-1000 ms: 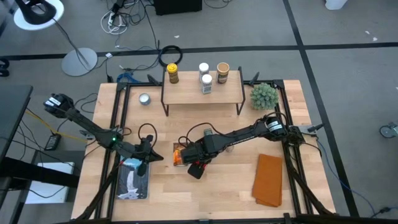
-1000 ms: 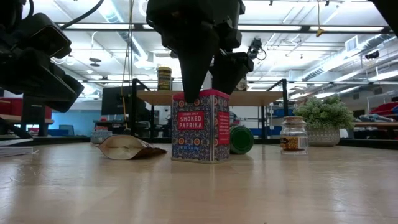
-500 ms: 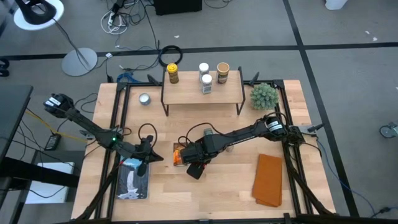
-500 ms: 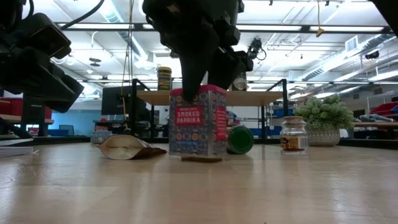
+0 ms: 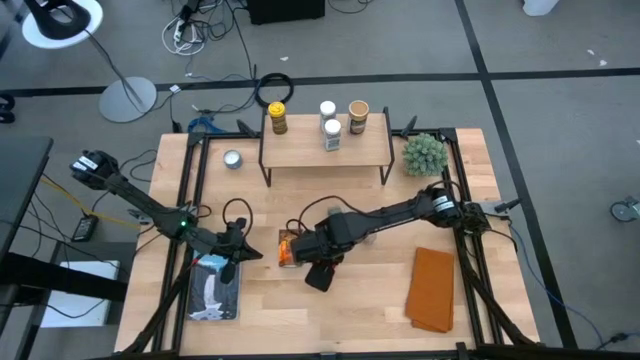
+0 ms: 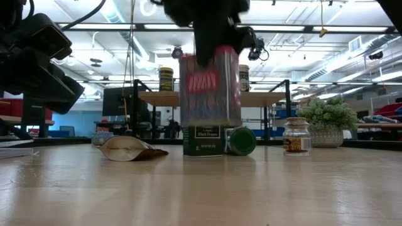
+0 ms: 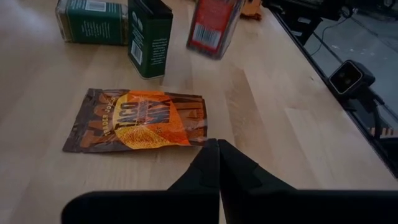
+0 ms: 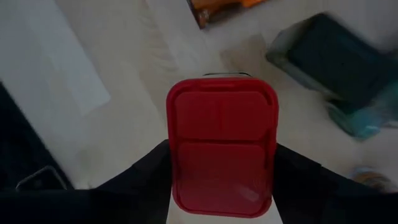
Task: Shelf spices
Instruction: Put the red can seasoning on the shelf
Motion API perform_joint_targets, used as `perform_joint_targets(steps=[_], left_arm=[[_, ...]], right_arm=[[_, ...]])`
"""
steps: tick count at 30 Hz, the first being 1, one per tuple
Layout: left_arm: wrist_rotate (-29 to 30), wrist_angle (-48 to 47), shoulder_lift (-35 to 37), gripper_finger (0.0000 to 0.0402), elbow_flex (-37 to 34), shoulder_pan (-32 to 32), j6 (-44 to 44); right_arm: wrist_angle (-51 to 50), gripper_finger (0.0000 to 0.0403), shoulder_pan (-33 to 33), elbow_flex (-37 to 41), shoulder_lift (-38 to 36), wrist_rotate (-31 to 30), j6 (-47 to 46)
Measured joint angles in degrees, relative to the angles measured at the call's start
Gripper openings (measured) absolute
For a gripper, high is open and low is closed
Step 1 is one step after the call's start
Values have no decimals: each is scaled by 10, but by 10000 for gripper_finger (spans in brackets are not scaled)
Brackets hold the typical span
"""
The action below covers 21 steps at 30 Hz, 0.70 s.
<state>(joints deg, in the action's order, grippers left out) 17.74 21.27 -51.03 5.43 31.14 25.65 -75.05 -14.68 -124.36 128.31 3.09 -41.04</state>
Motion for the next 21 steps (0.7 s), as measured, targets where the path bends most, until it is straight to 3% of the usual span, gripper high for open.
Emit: perform_joint_targets(steps=[5, 12, 21], left_arm=[[1, 1, 0, 1, 0, 0, 3], [20, 2, 1, 1, 0, -42, -11], [2, 3, 2, 1, 0, -139, -59]], right_arm=[[-79, 227, 4, -108, -1, -28, 41], [-117, 219, 62, -79, -78, -69, 83], [-105, 223, 161, -79, -109, -125, 292]])
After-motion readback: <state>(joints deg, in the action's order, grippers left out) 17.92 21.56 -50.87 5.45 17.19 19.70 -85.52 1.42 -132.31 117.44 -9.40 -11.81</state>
